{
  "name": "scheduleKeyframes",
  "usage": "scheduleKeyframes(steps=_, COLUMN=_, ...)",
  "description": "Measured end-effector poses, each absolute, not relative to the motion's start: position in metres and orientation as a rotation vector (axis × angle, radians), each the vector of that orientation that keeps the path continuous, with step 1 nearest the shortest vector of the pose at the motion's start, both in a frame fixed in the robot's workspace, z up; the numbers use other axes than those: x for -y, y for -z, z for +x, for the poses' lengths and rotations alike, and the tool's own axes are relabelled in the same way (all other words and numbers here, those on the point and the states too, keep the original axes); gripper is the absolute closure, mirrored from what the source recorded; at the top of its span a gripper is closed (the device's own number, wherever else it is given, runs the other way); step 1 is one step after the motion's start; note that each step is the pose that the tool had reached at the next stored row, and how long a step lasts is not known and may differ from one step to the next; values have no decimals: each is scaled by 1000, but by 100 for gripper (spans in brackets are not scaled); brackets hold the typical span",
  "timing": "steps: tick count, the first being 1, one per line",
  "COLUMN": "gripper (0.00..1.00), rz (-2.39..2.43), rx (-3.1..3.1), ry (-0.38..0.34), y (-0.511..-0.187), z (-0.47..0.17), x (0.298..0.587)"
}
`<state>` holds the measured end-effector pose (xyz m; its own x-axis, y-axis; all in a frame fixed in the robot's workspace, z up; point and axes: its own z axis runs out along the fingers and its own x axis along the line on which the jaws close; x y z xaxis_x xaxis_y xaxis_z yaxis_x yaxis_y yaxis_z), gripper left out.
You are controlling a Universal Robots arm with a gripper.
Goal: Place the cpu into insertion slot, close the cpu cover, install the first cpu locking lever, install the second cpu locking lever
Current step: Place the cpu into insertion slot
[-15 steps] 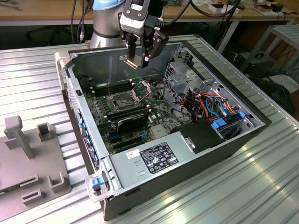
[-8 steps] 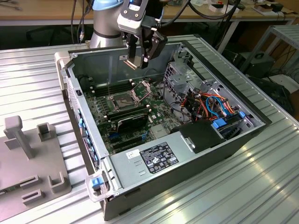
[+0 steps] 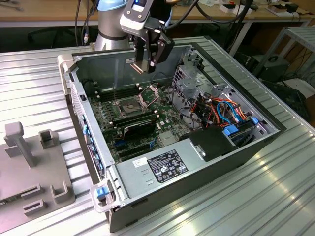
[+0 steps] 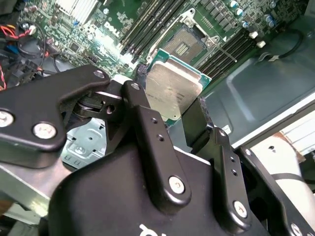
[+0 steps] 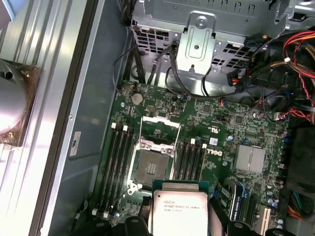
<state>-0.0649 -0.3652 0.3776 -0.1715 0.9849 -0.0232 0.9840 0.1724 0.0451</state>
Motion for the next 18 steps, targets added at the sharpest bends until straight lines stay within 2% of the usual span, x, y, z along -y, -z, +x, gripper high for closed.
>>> scheduleKeyframes(steps=18, gripper=46, rz=2174, rx=-2201, ry=-24, y=-372, z=-65, x=365)
